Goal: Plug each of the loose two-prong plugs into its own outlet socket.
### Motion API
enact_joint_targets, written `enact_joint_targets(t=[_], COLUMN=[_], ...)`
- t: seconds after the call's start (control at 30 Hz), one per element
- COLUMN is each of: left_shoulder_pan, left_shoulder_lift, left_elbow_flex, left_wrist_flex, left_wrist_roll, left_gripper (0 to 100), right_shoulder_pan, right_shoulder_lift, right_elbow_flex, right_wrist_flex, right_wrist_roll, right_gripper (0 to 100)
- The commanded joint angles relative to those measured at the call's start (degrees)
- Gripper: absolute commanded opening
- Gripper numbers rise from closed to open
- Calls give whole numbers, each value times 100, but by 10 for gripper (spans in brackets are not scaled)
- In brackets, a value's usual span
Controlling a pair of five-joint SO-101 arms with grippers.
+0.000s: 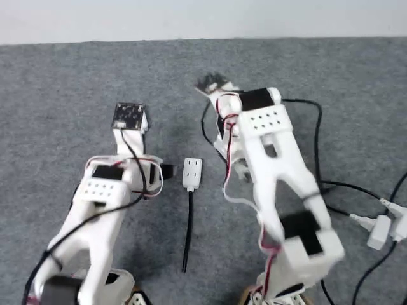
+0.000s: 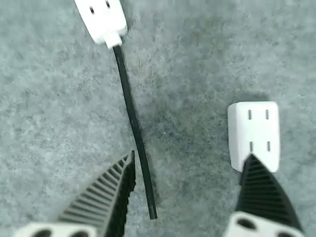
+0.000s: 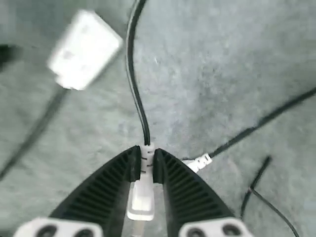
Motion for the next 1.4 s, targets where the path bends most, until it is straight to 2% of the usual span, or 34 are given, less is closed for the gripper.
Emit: enact_joint_targets(t=[0.0,0.07,0.13,0.2,0.33,0.47,0.57,0.7,0.83,0.9,1.0,1.1,1.23,1.37], left_shoulder_pan=[70,79,88,97,-9,-273,-273,-264,-255,-255,-255,-255,-255,-255], left_shoulder_lift=[1187,1688,2040,2198,2084,1776,1530,1143,818,721,668,659,659,659], left_elbow_flex=[-1200,-1640,-1982,-2141,-2149,-2088,-1842,-1464,-1218,-1112,-1059,-1051,-1051,-1051], left_wrist_flex=[659,914,1134,1310,1327,1327,1116,800,659,580,527,519,519,519], left_wrist_roll=[97,-132,-580,-897,-897,-897,-897,-897,-905,-914,-914,-923,-923,-923], left_gripper=[194,83,31,18,19,19,19,19,19,19,19,19,19,19], right_shoulder_pan=[-295,-505,-690,-901,-1007,-391,31,365,426,549,760,1042,1288,1112], right_shoulder_lift=[-1358,-1798,-2158,-2396,-2466,-2237,-1798,-813,277,549,760,831,971,1455], right_elbow_flex=[-308,-299,-246,-114,800,2541,3253,3332,2884,2268,1407,1081,1143,1213], right_wrist_flex=[242,338,356,338,-92,-1701,-2958,-3468,-3442,-2985,-2378,-2149,-2158,-2149], right_wrist_roll=[-387,-624,-818,-1002,-1143,-1090,-1073,-1055,-800,-818,-844,-853,-976,-949], right_gripper=[9,9,9,9,9,9,9,26,136,154,110,9,6,9])
